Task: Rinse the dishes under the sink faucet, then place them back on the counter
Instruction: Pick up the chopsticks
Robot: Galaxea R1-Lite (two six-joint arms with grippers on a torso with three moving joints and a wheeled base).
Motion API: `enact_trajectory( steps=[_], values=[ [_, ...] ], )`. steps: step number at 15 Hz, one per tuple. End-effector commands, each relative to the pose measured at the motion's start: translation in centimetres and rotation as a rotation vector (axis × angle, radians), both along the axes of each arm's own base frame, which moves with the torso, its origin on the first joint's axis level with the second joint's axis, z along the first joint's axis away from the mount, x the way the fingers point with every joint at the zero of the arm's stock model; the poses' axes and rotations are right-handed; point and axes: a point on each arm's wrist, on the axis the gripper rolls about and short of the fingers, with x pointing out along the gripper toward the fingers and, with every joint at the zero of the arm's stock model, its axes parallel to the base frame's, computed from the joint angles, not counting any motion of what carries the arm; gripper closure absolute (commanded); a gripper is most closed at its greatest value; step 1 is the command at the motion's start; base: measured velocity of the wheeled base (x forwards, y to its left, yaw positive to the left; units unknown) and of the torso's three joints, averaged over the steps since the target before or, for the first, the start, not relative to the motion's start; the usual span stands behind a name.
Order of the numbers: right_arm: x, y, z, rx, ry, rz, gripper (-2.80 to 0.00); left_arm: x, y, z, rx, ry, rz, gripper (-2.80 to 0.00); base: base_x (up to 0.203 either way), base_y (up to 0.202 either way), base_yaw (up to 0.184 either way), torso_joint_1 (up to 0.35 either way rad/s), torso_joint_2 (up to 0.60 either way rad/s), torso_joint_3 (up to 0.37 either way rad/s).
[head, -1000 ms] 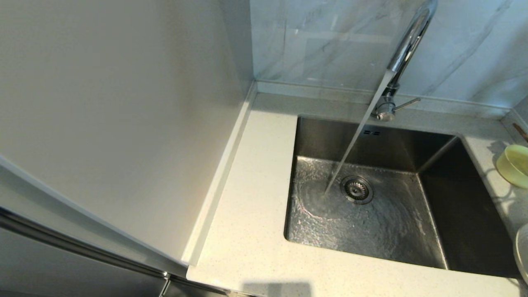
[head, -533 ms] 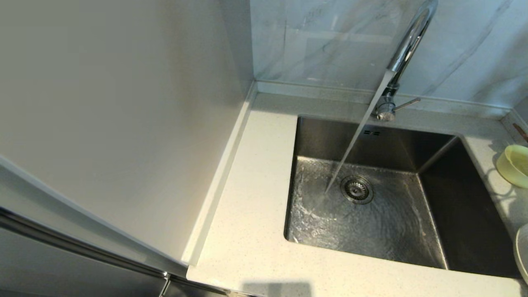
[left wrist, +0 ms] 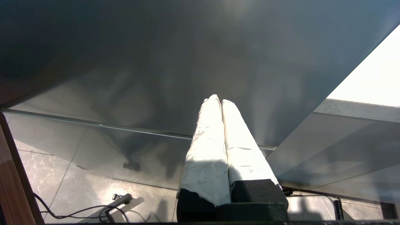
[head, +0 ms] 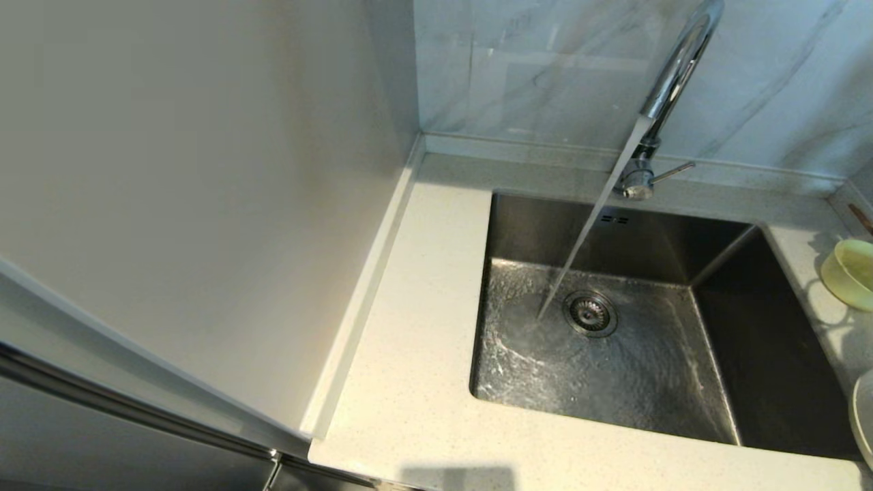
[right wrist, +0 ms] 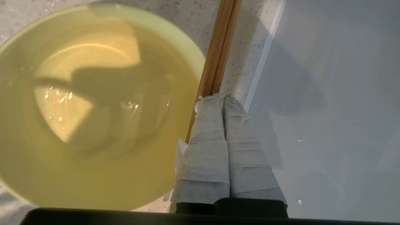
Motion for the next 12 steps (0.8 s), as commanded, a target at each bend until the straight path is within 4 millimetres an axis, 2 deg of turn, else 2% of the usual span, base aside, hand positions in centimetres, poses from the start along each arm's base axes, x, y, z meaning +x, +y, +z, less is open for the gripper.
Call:
enact_trajectory(
  steps=[1, 12],
  values=[
    [-0.2, 0.2, 0.0, 0.006, 0.016, 0.008, 0.00, 0.0, 0.0, 0.0, 0.000, 0.000, 0.001, 0.00, 0.000, 0.000, 0.000, 0.000, 0.00, 0.000],
    [-1.0, 1.6, 0.9, 0.042, 0.038, 0.037, 0.00, 0.0, 0.0, 0.0, 0.000, 0.000, 0.000, 0.00, 0.000, 0.000, 0.000, 0.000, 0.00, 0.000]
  ],
)
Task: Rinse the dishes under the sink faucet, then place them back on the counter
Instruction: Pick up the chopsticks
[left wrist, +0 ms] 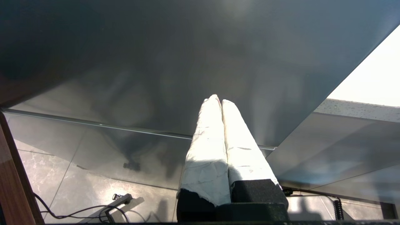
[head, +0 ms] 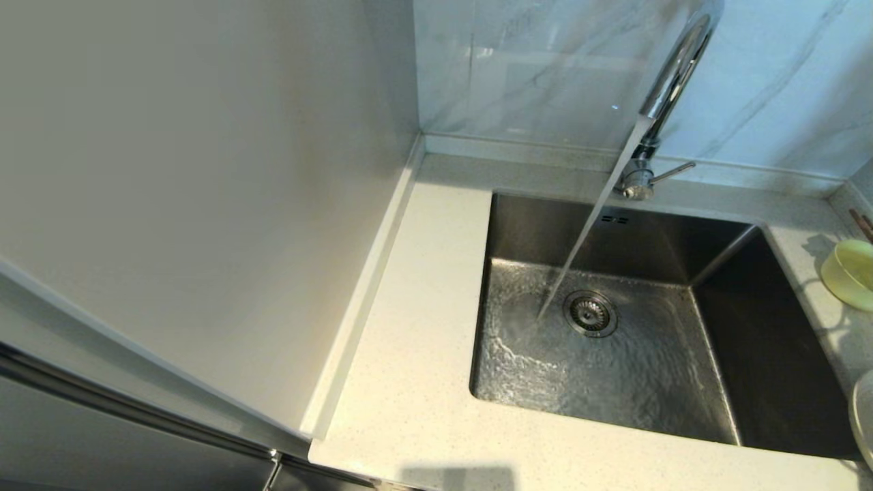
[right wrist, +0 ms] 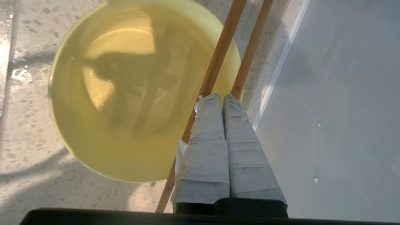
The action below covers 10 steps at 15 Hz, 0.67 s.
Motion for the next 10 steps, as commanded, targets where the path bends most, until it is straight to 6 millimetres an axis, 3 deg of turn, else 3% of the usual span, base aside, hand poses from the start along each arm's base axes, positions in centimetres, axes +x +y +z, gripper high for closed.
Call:
enact_trajectory(
  steps=[1, 6, 10],
  values=[
    [-0.1, 0.2, 0.2, -0.004, -0.001, 0.005, 0.00, 0.0, 0.0, 0.0, 0.000, 0.000, -0.001, 0.00, 0.000, 0.000, 0.000, 0.000, 0.00, 0.000],
    [0.3, -0.6, 0.5, -0.052, -0.045, -0.020, 0.00, 0.0, 0.0, 0.0, 0.000, 0.000, -0.001, 0.00, 0.000, 0.000, 0.000, 0.000, 0.00, 0.000],
    [0.4, -1.5, -0.4, -0.051, -0.026, -0.045, 0.00, 0.0, 0.0, 0.0, 0.000, 0.000, -0.001, 0.00, 0.000, 0.000, 0.000, 0.000, 0.00, 0.000]
  ],
)
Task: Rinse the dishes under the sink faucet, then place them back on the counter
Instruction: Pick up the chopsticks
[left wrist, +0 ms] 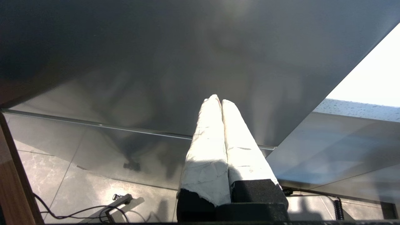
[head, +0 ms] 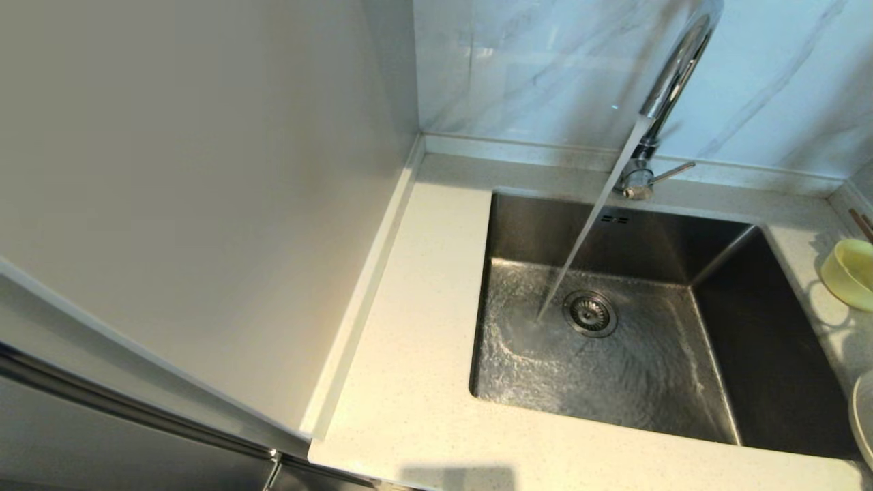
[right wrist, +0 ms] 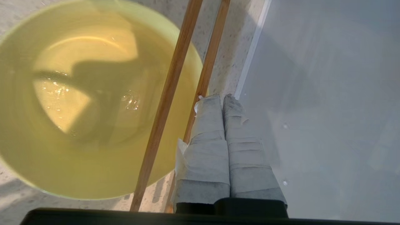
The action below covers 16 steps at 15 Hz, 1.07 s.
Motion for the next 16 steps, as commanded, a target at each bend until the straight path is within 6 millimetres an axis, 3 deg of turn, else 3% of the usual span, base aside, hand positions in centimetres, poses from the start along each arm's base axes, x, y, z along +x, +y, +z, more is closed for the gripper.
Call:
enact_trajectory(
  steps=[1, 16],
  values=[
    [0.3, -0.3, -0.7, 0.006, 0.014, 0.000, 0.00, 0.0, 0.0, 0.0, 0.000, 0.000, 0.001, 0.00, 0.000, 0.000, 0.000, 0.000, 0.00, 0.000],
    [-0.9, 0.9, -0.5, 0.091, 0.075, 0.055, 0.00, 0.0, 0.0, 0.0, 0.000, 0.000, 0.000, 0.00, 0.000, 0.000, 0.000, 0.000, 0.00, 0.000]
  ],
)
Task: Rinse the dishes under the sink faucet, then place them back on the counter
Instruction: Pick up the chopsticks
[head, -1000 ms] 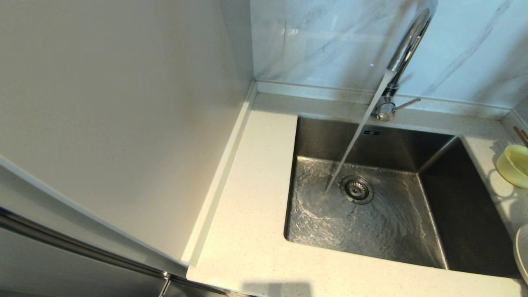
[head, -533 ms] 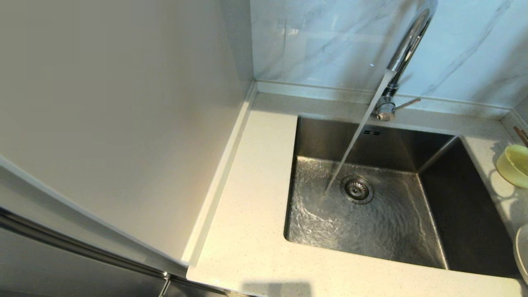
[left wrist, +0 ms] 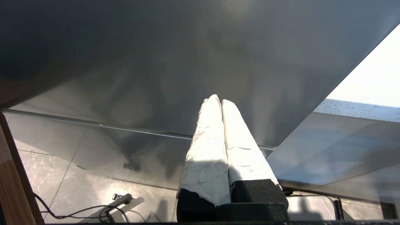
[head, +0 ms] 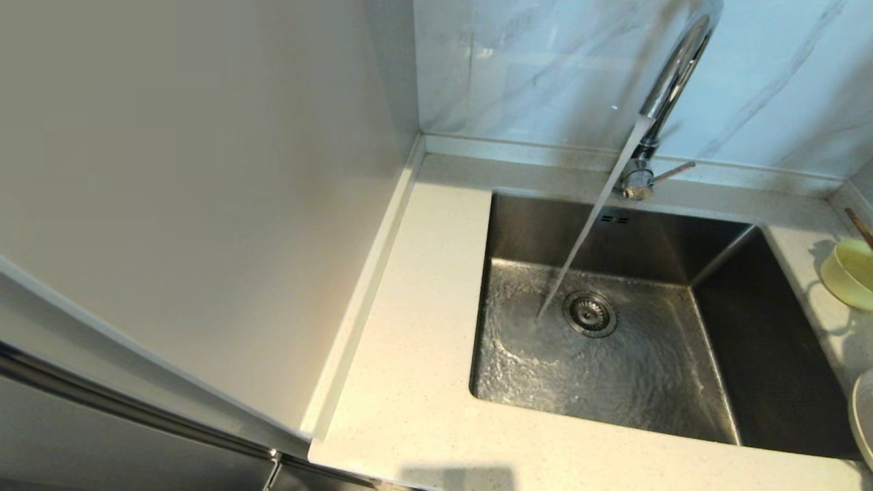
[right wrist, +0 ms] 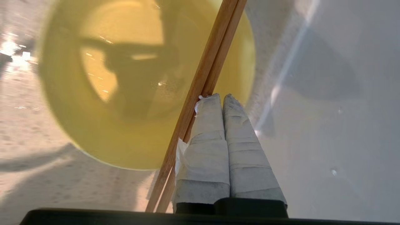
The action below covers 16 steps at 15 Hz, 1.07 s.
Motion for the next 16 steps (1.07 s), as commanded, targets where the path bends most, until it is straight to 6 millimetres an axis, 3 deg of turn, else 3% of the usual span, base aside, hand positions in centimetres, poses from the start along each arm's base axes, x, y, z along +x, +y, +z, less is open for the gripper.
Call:
enact_trajectory(
  steps=[1, 8, 11, 16],
  values=[
    [-0.2, 0.2, 0.5, -0.005, -0.011, 0.008, 0.00, 0.0, 0.0, 0.0, 0.000, 0.000, -0.001, 0.00, 0.000, 0.000, 0.000, 0.000, 0.00, 0.000],
    [-0.1, 0.3, 0.9, -0.017, -0.034, 0.009, 0.00, 0.0, 0.0, 0.0, 0.000, 0.000, -0.001, 0.00, 0.000, 0.000, 0.000, 0.000, 0.00, 0.000],
    [0.1, -0.1, 2.8, -0.100, -0.155, -0.007, 0.00, 0.0, 0.0, 0.0, 0.000, 0.000, 0.001, 0.00, 0.000, 0.000, 0.000, 0.000, 0.00, 0.000],
    [-3.5, 2.1, 4.9, -0.001, -0.086, 0.007, 0.00, 0.0, 0.0, 0.0, 0.000, 0.000, 0.000, 0.00, 0.000, 0.000, 0.000, 0.000, 0.00, 0.000]
  ],
)
